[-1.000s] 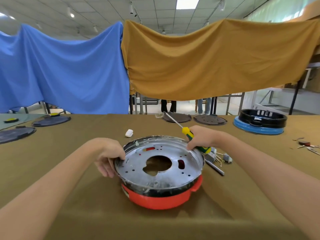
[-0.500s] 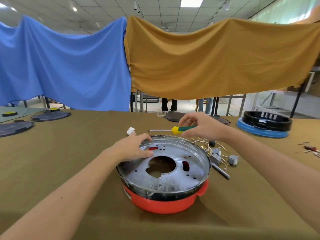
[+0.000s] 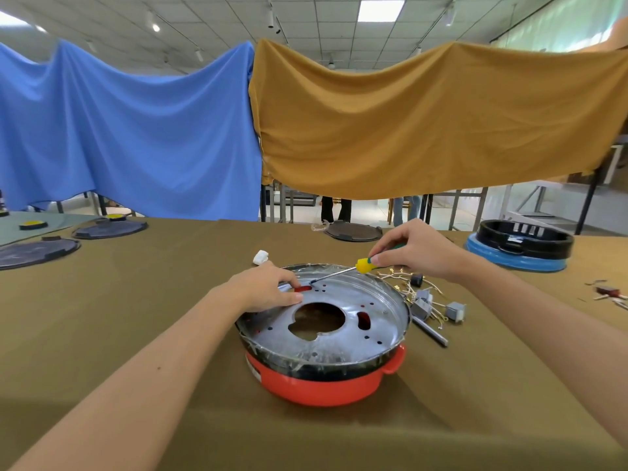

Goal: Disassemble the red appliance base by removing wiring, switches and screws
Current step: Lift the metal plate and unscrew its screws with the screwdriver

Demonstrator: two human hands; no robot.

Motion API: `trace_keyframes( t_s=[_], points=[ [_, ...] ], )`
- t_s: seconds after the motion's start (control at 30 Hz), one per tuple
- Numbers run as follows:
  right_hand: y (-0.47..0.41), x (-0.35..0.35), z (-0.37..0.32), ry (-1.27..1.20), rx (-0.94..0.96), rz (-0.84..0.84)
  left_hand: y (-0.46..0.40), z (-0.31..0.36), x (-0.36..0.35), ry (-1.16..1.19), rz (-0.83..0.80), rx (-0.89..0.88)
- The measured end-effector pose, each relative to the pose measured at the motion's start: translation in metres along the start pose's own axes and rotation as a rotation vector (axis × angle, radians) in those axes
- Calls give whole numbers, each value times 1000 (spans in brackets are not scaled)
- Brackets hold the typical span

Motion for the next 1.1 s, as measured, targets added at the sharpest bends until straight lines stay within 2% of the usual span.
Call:
trace_keyframes(
  t_s=[0.53, 0.67, 0.87, 0.97, 1.1],
  points=[
    [-15, 5, -6, 69, -5, -75, -3, -2, -2, 19, 2, -11],
    [-29, 10, -29, 151, -11, -156, -4, -3, -2, 9, -1, -4],
    [-62, 5, -81, 405, -53, -309, -4, -2, -2, -14, -8, -2],
    [-75, -6, -104, 518, -73, -323, -3, 0, -2, -58, -20, 10],
    [-85, -15, -123, 508, -103, -292, -3, 0, -3, -105, -33, 24]
  ],
)
Point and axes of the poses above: each hand's wrist, its own y-axis away from the middle knuckle, its own x-axis out of the back of the hand, z = x × y, the point moved 3 cm from there along -y, towards the middle knuckle
